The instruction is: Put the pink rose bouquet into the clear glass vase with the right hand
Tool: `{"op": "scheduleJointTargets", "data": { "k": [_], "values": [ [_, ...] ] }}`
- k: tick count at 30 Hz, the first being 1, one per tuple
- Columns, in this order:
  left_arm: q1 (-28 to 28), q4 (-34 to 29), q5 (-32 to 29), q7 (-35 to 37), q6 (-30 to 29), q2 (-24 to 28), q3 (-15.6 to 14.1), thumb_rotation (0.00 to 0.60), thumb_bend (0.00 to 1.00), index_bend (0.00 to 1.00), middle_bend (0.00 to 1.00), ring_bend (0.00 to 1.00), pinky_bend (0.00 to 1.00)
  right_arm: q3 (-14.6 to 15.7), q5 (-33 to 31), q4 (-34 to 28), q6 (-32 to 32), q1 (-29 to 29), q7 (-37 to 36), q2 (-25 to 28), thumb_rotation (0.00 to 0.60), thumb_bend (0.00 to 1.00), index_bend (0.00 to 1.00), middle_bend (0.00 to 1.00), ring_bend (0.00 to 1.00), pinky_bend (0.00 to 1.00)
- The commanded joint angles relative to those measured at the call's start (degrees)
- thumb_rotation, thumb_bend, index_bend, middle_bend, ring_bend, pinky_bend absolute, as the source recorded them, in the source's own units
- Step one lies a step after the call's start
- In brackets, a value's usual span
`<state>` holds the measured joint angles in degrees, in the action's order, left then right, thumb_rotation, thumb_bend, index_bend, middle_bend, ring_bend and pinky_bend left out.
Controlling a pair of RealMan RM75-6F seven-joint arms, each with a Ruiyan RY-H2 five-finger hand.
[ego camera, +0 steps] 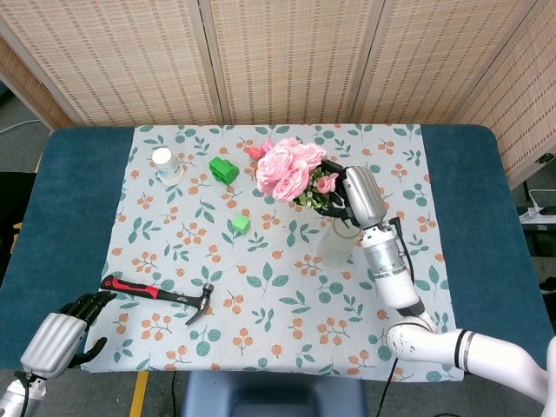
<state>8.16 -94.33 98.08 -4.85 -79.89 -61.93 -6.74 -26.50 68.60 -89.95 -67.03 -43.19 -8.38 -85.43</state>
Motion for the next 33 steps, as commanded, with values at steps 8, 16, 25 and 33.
{"op": "scheduleJointTargets", "data": {
  "k": [8,16,25,33],
  "values": [
    [-0.06,0.34,-1.07,0.03,0.23,-0.07,0.38,0.600,0.33,0.11,0.14,0.18,0.41,1.85,2.56,8.96,3.11,-2.21,-7.95,-3.53,0.600,0.75,0.76,0.96,1.00,1.00],
    [-0.10,0.21,-0.79,0.22,-0.07,0.09,0.37,0.600,0.33,0.12,0.14,0.18,0.41,3.93,4.82,8.29,1.18,-0.09,-11.21,-2.95,0.600,0.75,0.76,0.96,1.00,1.00],
    [-0.07,0.16,-0.79,0.16,0.04,0.03,0.37,0.600,0.33,0.11,0.14,0.18,0.41,9.57,10.48,11.38,-3.02,5.06,-17.14,-1.12,0.600,0.74,0.74,0.96,1.00,1.00],
    [-0.07,0.17,-0.73,0.06,0.03,0.03,0.36,0.600,0.33,0.12,0.14,0.18,0.41,10.72,7.53,15.08,3.20,4.71,-18.24,-1.15,0.600,0.18,0.23,0.96,1.00,1.00]
  ]
}}
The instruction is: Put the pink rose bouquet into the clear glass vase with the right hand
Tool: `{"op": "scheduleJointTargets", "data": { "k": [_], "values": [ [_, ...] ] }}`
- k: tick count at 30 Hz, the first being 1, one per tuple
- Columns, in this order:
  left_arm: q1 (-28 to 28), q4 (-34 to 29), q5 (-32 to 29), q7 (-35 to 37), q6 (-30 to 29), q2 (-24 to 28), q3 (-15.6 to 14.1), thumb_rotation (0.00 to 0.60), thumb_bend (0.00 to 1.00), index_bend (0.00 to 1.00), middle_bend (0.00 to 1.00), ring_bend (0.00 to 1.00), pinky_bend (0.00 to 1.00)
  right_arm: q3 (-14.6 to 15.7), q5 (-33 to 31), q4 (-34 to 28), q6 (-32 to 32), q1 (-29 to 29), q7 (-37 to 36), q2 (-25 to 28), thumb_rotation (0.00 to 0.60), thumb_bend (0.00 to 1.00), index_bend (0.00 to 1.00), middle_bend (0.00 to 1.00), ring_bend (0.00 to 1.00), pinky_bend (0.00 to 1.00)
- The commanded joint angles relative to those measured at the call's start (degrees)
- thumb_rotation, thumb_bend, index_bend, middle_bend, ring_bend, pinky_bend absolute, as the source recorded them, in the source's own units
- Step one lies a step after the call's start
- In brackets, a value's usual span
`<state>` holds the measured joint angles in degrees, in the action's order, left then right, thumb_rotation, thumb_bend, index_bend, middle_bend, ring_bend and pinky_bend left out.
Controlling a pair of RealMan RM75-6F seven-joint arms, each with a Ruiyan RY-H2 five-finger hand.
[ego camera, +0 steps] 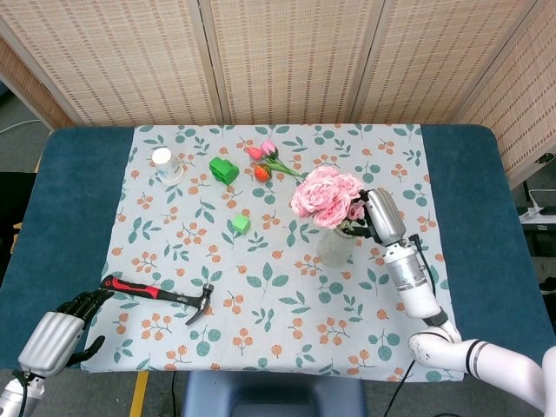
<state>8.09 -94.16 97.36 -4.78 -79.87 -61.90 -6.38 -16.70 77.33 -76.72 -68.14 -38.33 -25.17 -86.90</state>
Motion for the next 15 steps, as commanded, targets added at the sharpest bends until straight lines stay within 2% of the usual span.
{"op": "scheduleJointTargets", "data": {
  "k": [1,7,15],
  "values": [
    [-0.01,0.00,-0.01,-0.01,0.00,0.00,0.00,0.600,0.33,0.12,0.14,0.18,0.41,0.89,-1.49,1.93,4.68,-0.13,-1.68,0.30,0.600,0.15,0.19,0.96,1.00,1.00],
    [0.01,0.00,0.00,0.13,-0.01,0.05,0.01,0.600,0.33,0.12,0.14,0.18,0.41,1.36,-2.22,1.56,6.82,0.20,-2.43,1.11,0.600,0.05,0.04,0.96,1.00,1.00],
    [0.09,0.09,0.09,0.22,0.14,0.04,-0.05,0.600,0.33,0.11,0.14,0.18,0.41,2.71,-0.33,-4.90,5.12,2.99,-1.75,6.58,0.600,0.01,0.00,0.96,1.00,1.00]
  ]
}}
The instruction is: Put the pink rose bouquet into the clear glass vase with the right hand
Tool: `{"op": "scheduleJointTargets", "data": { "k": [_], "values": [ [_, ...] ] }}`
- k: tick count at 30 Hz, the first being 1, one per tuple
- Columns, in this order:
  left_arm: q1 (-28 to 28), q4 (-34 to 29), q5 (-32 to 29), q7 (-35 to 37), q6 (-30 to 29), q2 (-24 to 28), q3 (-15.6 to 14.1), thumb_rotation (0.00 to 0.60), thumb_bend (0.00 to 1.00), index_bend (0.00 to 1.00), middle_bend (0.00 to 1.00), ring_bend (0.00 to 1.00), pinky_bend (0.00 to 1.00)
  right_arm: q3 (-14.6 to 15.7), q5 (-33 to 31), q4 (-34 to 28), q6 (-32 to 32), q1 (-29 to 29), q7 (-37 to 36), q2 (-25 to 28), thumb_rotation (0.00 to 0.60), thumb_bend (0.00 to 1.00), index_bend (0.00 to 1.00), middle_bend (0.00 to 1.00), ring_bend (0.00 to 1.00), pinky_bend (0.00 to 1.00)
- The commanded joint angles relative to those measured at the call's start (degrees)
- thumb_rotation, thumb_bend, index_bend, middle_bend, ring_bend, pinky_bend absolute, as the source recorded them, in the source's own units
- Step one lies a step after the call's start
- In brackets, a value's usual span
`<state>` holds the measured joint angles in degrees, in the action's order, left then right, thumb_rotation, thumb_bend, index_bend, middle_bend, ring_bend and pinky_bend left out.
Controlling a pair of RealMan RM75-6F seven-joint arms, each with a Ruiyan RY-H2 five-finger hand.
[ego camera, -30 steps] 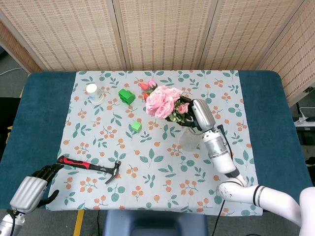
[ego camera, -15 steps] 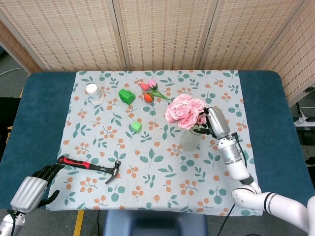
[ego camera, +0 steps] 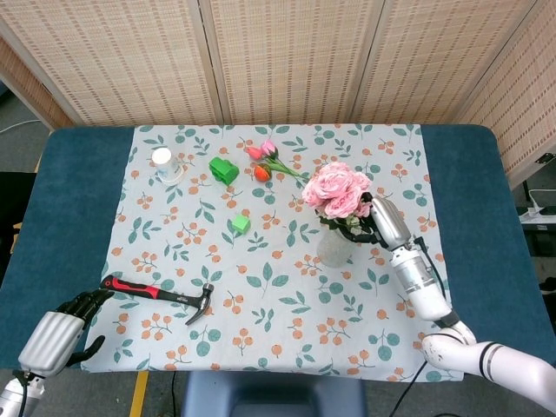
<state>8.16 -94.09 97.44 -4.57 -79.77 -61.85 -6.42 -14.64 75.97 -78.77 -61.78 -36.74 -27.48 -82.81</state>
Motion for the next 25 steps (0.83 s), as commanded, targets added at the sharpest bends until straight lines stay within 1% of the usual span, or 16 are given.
{"op": "scheduleJointTargets", "data": {
  "k": [1,6,10,12,13,15,16,17,18,19,20,21,22,23,24,25],
  "values": [
    [0.03,0.05,0.00,0.00,0.07,-0.03,-0.02,0.600,0.33,0.11,0.14,0.18,0.41,0.79,1.32,-4.18,-1.81,1.99,0.68,3.57,0.600,0.01,0.00,0.96,1.00,1.00],
    [0.09,0.15,-0.07,-0.24,0.30,-0.24,-0.02,0.600,0.33,0.12,0.14,0.18,0.41,1.39,2.13,-11.12,-3.93,5.05,0.35,9.79,0.600,0.00,0.00,0.96,1.00,1.00],
    [0.17,0.20,0.12,-0.64,0.52,-0.40,-0.14,0.600,0.34,0.12,0.14,0.18,0.41,1.85,3.36,-14.75,-6.10,7.58,-0.86,14.33,0.600,0.00,0.04,0.96,1.00,1.00],
    [0.20,0.23,0.18,-0.66,0.61,-0.44,-0.20,0.600,0.34,0.12,0.14,0.18,0.41,2.67,4.32,-16.19,-7.64,9.31,-0.85,16.64,0.600,0.00,0.12,0.96,1.00,1.00],
    [0.20,0.28,0.13,-0.65,0.65,-0.47,-0.21,0.600,0.34,0.12,0.14,0.18,0.41,3.58,4.80,-17.07,-8.69,10.74,0.00,18.25,0.600,0.00,0.17,0.96,1.00,1.00],
    [0.19,0.32,0.05,-0.57,0.66,-0.44,-0.21,0.600,0.33,0.12,0.14,0.18,0.41,5.60,4.75,-18.31,-10.15,13.30,4.26,20.63,0.600,0.00,0.25,0.96,0.97,0.99],
    [0.19,0.35,0.01,-0.52,0.63,-0.41,-0.19,0.600,0.34,0.12,0.14,0.18,0.41,6.72,4.05,-18.80,-10.93,14.73,8.04,21.51,0.600,0.00,0.29,0.94,0.95,0.97],
    [0.14,0.35,-0.05,-0.50,0.53,-0.36,-0.15,0.600,0.34,0.12,0.14,0.18,0.41,8.11,2.70,-19.30,-12.52,16.71,14.49,21.94,0.600,0.00,0.31,0.92,0.92,0.95],
    [0.10,0.35,-0.07,-0.50,0.40,-0.33,-0.11,0.600,0.34,0.12,0.14,0.18,0.41,9.16,1.67,-19.22,-14.09,18.24,19.79,21.57,0.600,0.00,0.32,0.86,0.86,0.93],
    [0.04,0.35,-0.08,-0.52,0.24,-0.30,-0.07,0.600,0.34,0.12,0.14,0.18,0.41,10.09,0.33,-18.94,-15.71,19.76,24.95,20.70,0.600,0.00,0.31,0.76,0.77,0.91],
    [-0.03,0.34,-0.09,-0.59,0.05,-0.27,-0.02,0.600,0.33,0.12,0.14,0.18,0.41,11.03,-1.74,-18.22,-17.86,21.64,31.16,19.05,0.600,0.00,0.29,0.67,0.67,0.89],
    [-0.08,0.32,-0.10,-0.65,-0.08,-0.24,0.03,0.600,0.33,0.12,0.14,0.18,0.41,11.49,-3.15,-17.42,-19.29,22.86,34.56,17.54,0.600,0.00,0.26,0.55,0.53,0.85],
    [-0.13,0.29,-0.14,-0.73,-0.21,-0.23,0.08,0.600,0.34,0.12,0.14,0.18,0.41,11.82,-4.08,-16.32,-20.42,23.83,36.72,16.00,0.600,0.00,0.23,0.48,0.43,0.82],
    [-0.17,0.29,-0.11,-0.83,-0.37,-0.21,0.14,0.600,0.34,0.12,0.14,0.18,0.41,12.34,-4.35,-14.40,-21.26,24.84,37.61,14.26,0.600,0.00,0.19,0.39,0.31,0.77],
    [-0.18,0.30,-0.11,-0.91,-0.44,-0.20,0.18,0.600,0.34,0.12,0.14,0.18,0.41,12.57,-4.35,-13.66,-21.35,25.27,37.18,13.61,0.600,0.00,0.16,0.32,0.23,0.72],
    [-0.19,0.30,-0.11,-0.93,-0.46,-0.20,0.18,0.600,0.34,0.12,0.14,0.18,0.41,12.59,-4.24,-13.38,-21.42,25.39,36.97,13.39,0.600,0.00,0.14,0.30,0.20,0.70]
  ]
}}
